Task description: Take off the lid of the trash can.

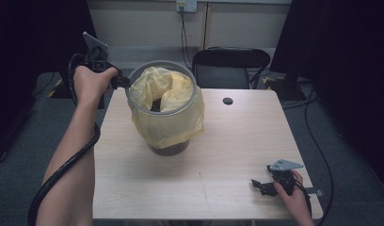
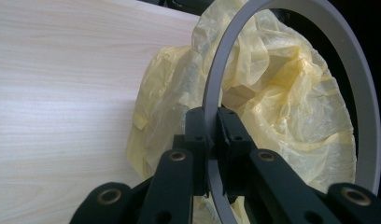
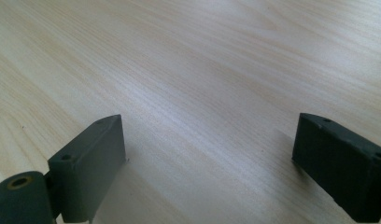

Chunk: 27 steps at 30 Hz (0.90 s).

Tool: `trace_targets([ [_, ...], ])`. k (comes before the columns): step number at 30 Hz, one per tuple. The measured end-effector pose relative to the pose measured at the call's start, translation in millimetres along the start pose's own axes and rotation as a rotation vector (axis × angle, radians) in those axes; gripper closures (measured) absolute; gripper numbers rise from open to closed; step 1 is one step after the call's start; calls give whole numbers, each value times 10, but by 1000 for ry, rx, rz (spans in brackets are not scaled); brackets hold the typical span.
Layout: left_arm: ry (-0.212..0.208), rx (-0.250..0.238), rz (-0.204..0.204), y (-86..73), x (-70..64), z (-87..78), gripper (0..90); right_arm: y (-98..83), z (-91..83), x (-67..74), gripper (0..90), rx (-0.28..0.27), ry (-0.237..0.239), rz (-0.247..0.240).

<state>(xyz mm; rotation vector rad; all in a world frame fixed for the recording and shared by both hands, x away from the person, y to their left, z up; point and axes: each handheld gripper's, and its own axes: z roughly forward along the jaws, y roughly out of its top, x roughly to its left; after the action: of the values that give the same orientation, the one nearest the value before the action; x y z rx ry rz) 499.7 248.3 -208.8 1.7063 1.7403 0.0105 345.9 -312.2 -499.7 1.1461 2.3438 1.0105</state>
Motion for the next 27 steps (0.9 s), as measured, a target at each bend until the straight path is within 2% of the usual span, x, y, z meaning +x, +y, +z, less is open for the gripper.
trace_targets([
  [2,-9,4,14,-24,-26,-23,837,0,0,0,85,0,0,0],
  [3,-26,6,8,-54,-52,-40,837,0,1,1,84,0,0,0],
  [16,-71,47,53,-300,-89,-108,836,0,1,2,84,1,-1,-1],
  [19,-94,46,49,-368,-98,-100,837,0,0,2,84,1,-1,-1],
  [27,-109,49,53,-536,-107,-131,836,1,1,2,84,2,-1,-2],
])
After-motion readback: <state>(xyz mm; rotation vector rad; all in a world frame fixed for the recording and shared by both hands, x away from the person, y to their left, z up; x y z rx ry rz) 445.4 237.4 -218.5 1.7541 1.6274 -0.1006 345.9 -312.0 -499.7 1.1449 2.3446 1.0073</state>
